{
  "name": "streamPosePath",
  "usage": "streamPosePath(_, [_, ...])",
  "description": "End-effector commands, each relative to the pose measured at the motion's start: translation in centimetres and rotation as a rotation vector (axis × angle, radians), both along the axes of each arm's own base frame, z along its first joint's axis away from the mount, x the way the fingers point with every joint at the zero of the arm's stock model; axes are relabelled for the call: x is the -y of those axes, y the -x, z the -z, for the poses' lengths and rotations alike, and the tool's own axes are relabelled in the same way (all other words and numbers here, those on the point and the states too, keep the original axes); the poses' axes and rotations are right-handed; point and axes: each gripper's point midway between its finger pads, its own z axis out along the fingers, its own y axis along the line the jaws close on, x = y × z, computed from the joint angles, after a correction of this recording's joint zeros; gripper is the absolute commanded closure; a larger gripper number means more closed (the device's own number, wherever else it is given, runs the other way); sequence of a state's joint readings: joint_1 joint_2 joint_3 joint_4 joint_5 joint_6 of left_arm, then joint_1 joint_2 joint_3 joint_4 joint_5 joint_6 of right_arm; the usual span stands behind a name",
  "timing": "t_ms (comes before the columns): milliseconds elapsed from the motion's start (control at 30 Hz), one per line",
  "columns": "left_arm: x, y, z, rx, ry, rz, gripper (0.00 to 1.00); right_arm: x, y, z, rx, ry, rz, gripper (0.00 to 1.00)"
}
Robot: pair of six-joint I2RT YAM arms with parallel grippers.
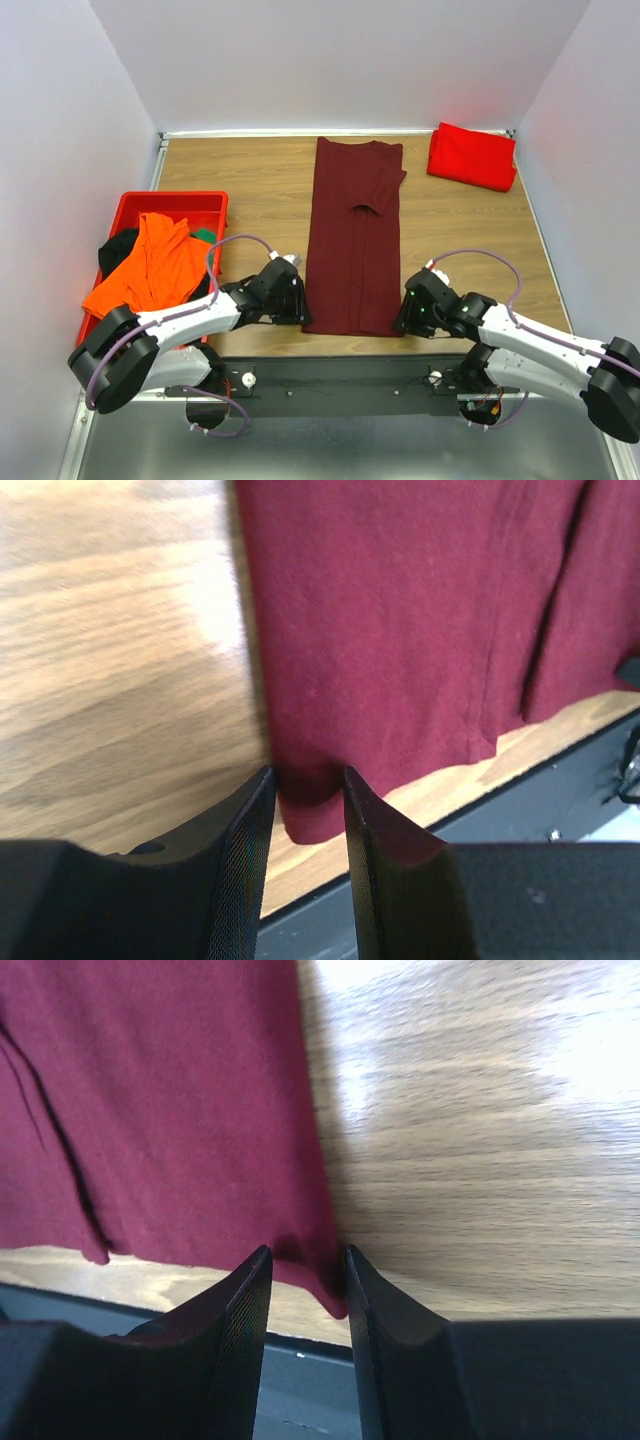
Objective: Fold and stack the t-shirts
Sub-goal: Fold the tshirt
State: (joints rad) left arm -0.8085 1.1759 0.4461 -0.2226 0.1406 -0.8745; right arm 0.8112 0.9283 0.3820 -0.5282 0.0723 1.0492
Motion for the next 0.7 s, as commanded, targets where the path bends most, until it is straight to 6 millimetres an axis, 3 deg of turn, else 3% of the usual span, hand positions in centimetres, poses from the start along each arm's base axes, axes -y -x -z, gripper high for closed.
streamPosePath(0, [-1.2,2.3,1.7,-0.076,-0.043,0.021,0.59,0.7,1.9,1.4,-0.074,0.009,-0.026,0.58])
streamPosePath(267, [-1.2,3.3,1.9,-0.104,-0.039,0.03,0.63,0.6,1.9,1.4,-0.078,0.009,-0.028,0.59])
streamPosePath(367, [-0.9,2.9,1.5,-0.085,-0.037,0.036,0.71,0.5,1.9,1.3,-0.078,0.005,-0.028,0.63])
streamPosePath(433, [-0.3,2.3,0.8,-0.068,-0.026,0.044,0.8,0.3,1.7,1.0,-0.074,-0.003,-0.033,0.71])
streamPosePath(533, [0.4,0.6,-0.7,-0.006,-0.034,0.041,1.0,-0.6,0.9,-0.4,-0.041,-0.028,-0.045,0.88])
streamPosePath(567, [0.3,0.2,-1.0,0.004,-0.051,0.047,1.0,-0.8,0.6,-0.9,-0.025,-0.033,-0.049,0.93])
streamPosePath(667, [1.5,-2.3,-3.5,0.084,-0.038,0.035,1.0,-1.7,-1.1,-3.0,0.039,-0.051,-0.049,0.98])
